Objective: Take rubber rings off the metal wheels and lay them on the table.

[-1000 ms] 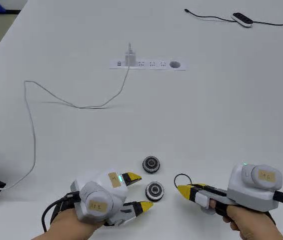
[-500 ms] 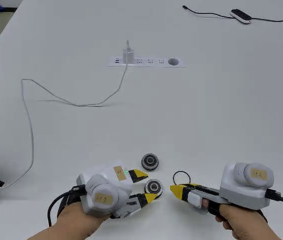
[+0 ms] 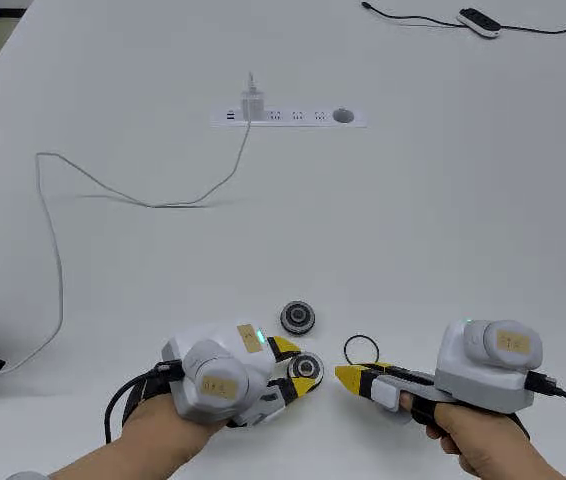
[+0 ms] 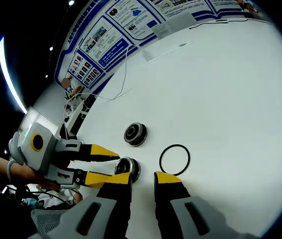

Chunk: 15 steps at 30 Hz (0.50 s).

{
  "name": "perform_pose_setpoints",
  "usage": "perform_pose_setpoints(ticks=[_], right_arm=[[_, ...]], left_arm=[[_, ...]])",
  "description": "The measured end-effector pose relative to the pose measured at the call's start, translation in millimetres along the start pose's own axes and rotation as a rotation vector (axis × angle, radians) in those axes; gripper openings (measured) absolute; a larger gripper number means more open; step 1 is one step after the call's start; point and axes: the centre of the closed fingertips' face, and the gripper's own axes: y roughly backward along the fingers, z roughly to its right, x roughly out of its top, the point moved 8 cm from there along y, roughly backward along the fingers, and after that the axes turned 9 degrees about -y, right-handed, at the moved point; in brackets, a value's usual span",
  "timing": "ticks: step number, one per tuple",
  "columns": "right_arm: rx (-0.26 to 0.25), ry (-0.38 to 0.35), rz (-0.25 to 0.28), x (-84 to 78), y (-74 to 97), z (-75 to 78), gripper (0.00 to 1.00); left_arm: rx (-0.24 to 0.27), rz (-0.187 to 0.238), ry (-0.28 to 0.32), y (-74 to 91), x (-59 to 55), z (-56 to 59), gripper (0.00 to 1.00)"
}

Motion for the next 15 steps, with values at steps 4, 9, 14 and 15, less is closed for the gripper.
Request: perform_pose_setpoints(ticks=[4,9,14,15], right_arm=[[0.007,-0.003,-0.003,-1.1,-1.6,-0.8,0.19],[0.021,-0.016,-0.007,-2.7,-3.9,-3.2,0.18],[0.03,-0.029,-0.012,-3.7,-6.2,-4.3,0.18],[0.032,-0.031,-0.012,-3.8,-6.6,-4.5,0.18]], left_arm=[[-0.005,-0.014,-0.005,-0.1,-0.4,0.3,0.19],[-0.011,-0.022,-0.006,-1.2,-0.3,0.7,0.16],[-0.015,-0.022,-0.006,-1.9,1.4,0.6,0.15],[-0.016,-0.022,-0.007,-2.0,1.4,0.5,0.15]])
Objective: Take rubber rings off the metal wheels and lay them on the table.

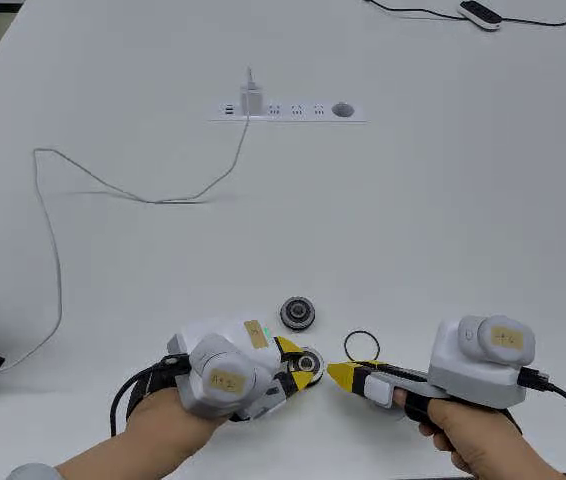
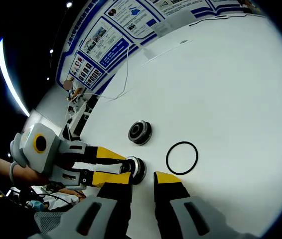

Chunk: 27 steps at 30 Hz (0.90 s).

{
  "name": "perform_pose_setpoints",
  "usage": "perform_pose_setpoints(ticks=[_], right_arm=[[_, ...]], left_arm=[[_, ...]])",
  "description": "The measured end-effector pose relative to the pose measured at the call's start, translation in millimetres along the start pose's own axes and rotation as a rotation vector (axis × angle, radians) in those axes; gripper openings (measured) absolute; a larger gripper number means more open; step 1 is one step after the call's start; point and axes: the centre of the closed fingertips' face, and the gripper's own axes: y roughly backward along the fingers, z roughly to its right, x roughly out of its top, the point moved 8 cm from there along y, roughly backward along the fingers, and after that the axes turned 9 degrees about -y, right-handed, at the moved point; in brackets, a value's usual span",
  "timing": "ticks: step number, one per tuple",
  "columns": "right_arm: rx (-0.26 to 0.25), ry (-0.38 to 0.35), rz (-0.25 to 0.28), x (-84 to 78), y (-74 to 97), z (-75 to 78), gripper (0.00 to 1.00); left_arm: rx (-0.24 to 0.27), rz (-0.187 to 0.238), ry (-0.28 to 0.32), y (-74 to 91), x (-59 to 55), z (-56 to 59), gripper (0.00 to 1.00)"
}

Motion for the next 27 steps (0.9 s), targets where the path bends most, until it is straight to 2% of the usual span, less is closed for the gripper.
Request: perform_pose_setpoints(ticks=[11,27], right_arm=[[0.019,-0.018,-0.004,0.9,-3.4,-2.5,0.18],[0.066,-0.113,-0.025,-1.3,-13.5,-3.6,0.19]], left_arm=[[-0.006,-0.001,0.004,-0.2,0.0,-1.3,0.14],[-0.002,0.002,0.003,-0.8,-0.5,-1.8,0.13]])
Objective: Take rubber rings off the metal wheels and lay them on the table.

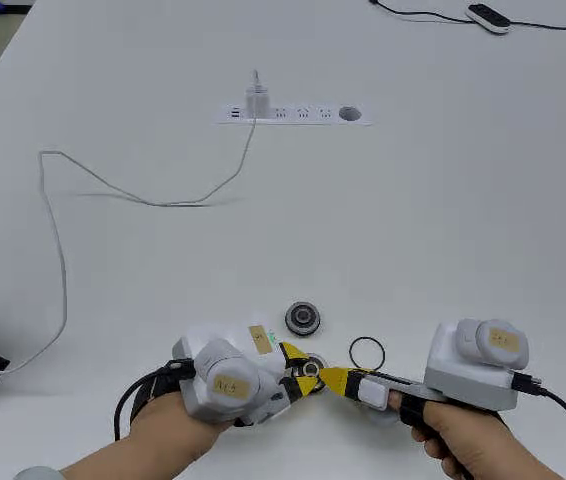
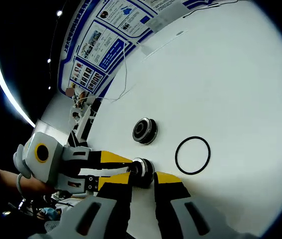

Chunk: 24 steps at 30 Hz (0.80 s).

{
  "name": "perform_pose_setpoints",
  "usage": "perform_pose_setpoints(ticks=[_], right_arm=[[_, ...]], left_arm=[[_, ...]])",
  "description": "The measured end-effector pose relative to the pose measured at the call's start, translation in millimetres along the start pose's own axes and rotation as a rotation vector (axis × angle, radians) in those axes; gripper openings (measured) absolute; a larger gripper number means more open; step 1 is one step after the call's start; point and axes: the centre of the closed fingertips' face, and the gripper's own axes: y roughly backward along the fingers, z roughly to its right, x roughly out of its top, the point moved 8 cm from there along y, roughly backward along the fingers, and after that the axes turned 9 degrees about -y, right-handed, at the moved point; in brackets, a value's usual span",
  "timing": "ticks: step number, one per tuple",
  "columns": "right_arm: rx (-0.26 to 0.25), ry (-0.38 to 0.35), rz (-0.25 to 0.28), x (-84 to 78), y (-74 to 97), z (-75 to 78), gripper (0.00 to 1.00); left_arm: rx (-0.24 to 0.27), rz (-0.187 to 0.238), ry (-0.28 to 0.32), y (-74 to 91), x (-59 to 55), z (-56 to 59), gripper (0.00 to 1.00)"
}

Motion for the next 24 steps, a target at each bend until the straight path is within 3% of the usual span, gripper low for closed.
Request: perform_pose_setpoints(ticks=[24], right_arm=[[0.025,-0.07,-0.022,-2.5,-5.1,3.4,0.19]], left_arm=[[0.004,0.008,0.005,-1.5,-3.0,-0.5,0.13]])
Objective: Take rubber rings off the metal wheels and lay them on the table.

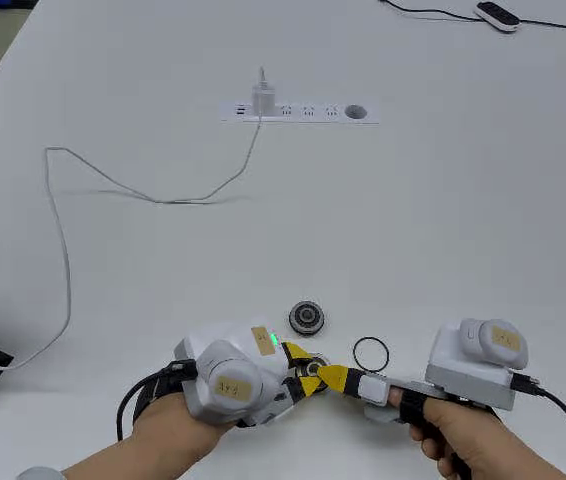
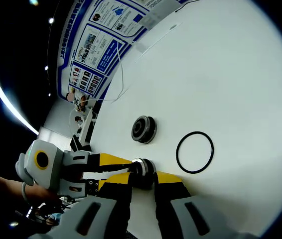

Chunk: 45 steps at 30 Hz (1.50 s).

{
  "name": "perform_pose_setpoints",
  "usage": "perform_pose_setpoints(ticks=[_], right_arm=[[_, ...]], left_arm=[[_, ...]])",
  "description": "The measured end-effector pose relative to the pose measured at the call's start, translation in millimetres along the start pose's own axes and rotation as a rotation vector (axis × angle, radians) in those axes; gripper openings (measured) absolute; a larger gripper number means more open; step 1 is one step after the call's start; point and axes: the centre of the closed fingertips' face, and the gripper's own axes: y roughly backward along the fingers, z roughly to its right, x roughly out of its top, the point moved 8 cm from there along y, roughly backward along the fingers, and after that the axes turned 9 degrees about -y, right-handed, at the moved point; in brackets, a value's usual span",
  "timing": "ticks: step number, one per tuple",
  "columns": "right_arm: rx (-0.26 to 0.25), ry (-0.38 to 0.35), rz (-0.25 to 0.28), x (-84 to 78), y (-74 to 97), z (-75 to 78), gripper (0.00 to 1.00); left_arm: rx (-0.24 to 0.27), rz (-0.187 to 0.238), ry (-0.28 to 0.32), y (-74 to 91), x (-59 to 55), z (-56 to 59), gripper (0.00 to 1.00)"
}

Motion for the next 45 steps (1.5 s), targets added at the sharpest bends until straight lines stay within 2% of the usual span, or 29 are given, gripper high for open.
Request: perform_pose_setpoints(ticks=[4,5,11,16,26,37,45], right_arm=[[0.006,-0.002,-0.004,-0.2,1.4,-1.6,0.19],[0.022,-0.008,-0.013,-0.9,1.7,-3.4,0.17],[0.017,0.001,-0.013,-0.4,1.9,-3.9,0.17],[0.029,-0.028,-0.006,0.4,1.8,-1.4,0.17],[0.03,-0.001,-0.004,3.0,7.6,-3.9,0.13],[-0.011,0.069,-0.017,4.8,6.1,-2.0,0.05],[-0.011,0.066,-0.015,4.3,6.5,-1.7,0.03]], left_arm=[[0.0,0.001,0.0,-0.3,-0.4,0.1,0.13],[0.0,0.002,0.0,-0.6,-0.5,-0.1,0.13],[0.0,0.0,-0.001,-0.7,-0.7,0.0,0.13],[0.0,-0.001,-0.001,-0.3,-0.1,0.0,0.13],[-0.001,-0.004,-0.004,0.6,1.8,0.0,0.13],[-0.001,-0.004,-0.003,0.8,2.9,-0.4,0.13],[0.0,-0.004,-0.002,0.8,2.6,-0.1,0.13]])
